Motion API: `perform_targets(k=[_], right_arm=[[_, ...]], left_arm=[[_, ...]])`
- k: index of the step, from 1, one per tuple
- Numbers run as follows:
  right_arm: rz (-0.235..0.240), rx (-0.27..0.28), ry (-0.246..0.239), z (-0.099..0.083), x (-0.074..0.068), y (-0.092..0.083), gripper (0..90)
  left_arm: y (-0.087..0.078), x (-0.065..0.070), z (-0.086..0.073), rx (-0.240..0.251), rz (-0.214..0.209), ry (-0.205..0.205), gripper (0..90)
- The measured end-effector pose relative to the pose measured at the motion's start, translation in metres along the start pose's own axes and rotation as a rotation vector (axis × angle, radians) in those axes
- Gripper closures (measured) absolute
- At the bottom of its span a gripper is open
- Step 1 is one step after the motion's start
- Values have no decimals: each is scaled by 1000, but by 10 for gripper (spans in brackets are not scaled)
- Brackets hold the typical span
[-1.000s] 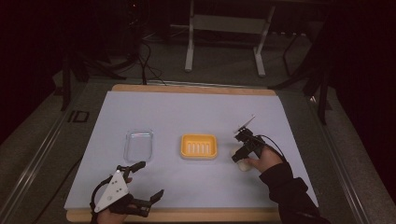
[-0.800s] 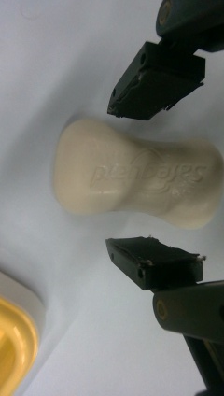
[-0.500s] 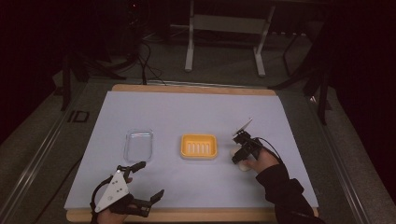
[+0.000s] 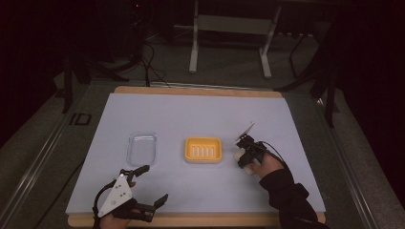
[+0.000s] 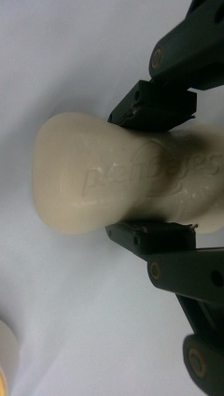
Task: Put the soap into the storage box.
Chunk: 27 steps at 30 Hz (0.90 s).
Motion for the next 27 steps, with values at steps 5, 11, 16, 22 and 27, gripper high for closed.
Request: perform_targets(k=[5, 11, 16, 22, 27], right_arm=[[34, -8, -28, 0, -1, -2, 498], [40, 7, -70, 3, 3, -6, 499], [21, 21, -99, 6, 8, -11, 499], [10, 43, -115, 8, 14, -18, 500], [20, 59, -142, 10, 16, -25, 500]], left_arm=[[0, 0, 0, 1, 0, -2, 12], [0, 0, 0, -1, -1, 0, 12], [0, 0, 0, -2, -3, -1, 12], [0, 0, -1, -5, -2, -2, 12], [1, 0, -1, -6, -4, -4, 12]])
Point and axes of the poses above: each handheld gripper's, and its own axes: y roughly forward along the jaws, z roughly out of its top, x roughly to its right, the point moved 6 cm from there along y, roughly forward along the jaws, and after that the axes turned 5 degrees about -z, right-handed, at the moved point
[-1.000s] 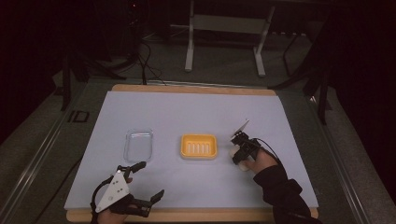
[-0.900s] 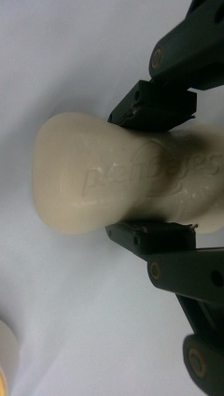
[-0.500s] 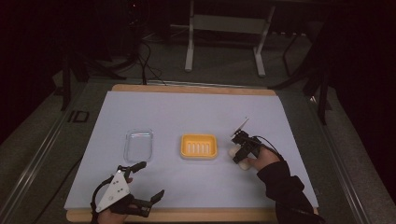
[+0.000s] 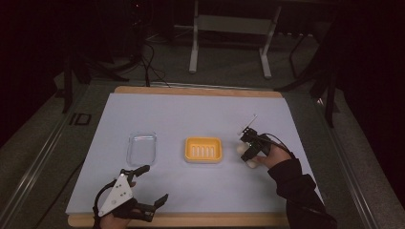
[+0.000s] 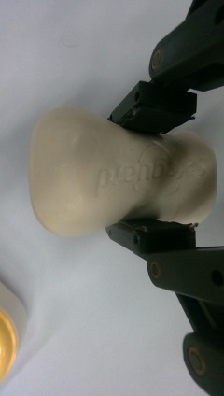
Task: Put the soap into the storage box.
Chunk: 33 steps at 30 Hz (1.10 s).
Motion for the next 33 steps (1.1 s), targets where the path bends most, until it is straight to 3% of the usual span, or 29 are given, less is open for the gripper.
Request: perform_targets(k=[6, 14, 19, 20, 22, 27, 33], right_arm=[[7, 10, -91, 2, 1, -2, 499], [26, 66, -221, 5, 4, -2, 499], [64, 76, -314, 5, 4, -4, 499], [82, 75, -354, 4, 4, -4, 499], [79, 67, -384, 5, 4, -4, 498], [91, 18, -444, 6, 6, 0, 499], [100, 2, -509, 7, 5, 4, 499]], left_arm=[[0, 0, 0, 0, -1, 0, 12], [0, 0, 0, 0, -1, 1, 12], [0, 0, 0, -1, -2, -1, 12], [0, 0, 0, 0, -2, -2, 12], [1, 0, 0, 0, -3, -3, 12], [1, 0, 0, 0, -4, -3, 12], [0, 0, 0, 1, -6, -2, 12]])
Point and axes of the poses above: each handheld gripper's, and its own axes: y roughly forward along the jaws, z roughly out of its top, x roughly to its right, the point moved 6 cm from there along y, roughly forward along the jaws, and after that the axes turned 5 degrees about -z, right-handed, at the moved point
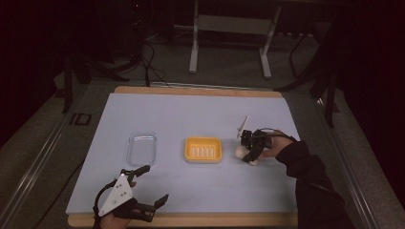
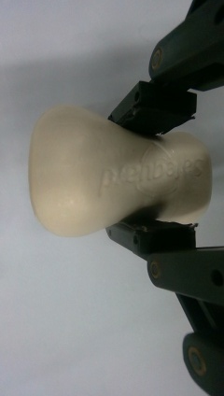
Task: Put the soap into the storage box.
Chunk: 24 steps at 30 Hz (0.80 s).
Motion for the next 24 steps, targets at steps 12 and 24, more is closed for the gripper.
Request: perform_targets(k=[12, 24], right_arm=[[11, 13, -165, 7, -7, -9, 499], [27, 67, -224, 20, -12, -25, 499]], left_arm=[[0, 0, 0, -1, -1, 0, 12], [0, 0, 0, -2, -3, 0, 11]])
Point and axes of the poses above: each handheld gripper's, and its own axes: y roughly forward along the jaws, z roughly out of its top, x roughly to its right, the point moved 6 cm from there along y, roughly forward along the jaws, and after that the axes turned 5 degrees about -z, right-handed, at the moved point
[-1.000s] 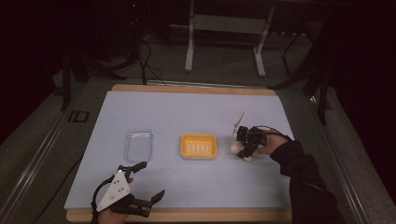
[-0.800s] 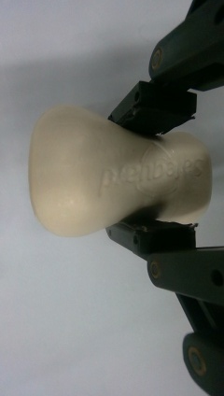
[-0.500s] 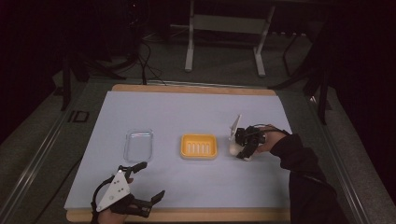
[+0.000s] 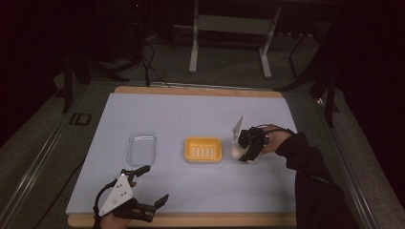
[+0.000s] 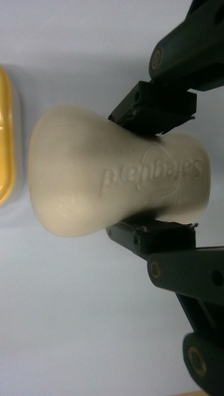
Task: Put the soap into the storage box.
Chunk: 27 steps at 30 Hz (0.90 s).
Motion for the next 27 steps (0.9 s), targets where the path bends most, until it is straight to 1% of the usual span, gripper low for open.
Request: perform_targets(k=[2, 6, 8, 10, 16, 19, 23, 25, 27], right_arm=[[1, 9, -3, 3, 0, -2, 499], [-3, 10, -16, 8, 0, -6, 499], [-3, 9, -13, 9, 0, -8, 499], [-2, 19, -13, 13, 2, -13, 499], [-13, 13, -9, 20, 5, -23, 499], [-15, 29, -10, 26, 6, -29, 499], [-36, 26, -17, 34, 9, -36, 499], [-36, 25, -25, 38, 9, -39, 499], [-46, 31, -32, 43, 10, -42, 499]], left_arm=[[0, 0, 0, 2, 0, -1, 12], [0, 0, 0, -1, 0, -1, 12], [0, 0, 0, -1, -1, 0, 12], [0, 0, 0, -1, 0, 0, 12], [1, 0, 0, -3, 0, 1, 12], [1, 0, 0, -3, 0, 1, 12], [1, 0, 0, -3, 0, 0, 12], [1, 0, 0, -4, -1, 1, 12], [1, 0, 0, -2, 0, 0, 12]])
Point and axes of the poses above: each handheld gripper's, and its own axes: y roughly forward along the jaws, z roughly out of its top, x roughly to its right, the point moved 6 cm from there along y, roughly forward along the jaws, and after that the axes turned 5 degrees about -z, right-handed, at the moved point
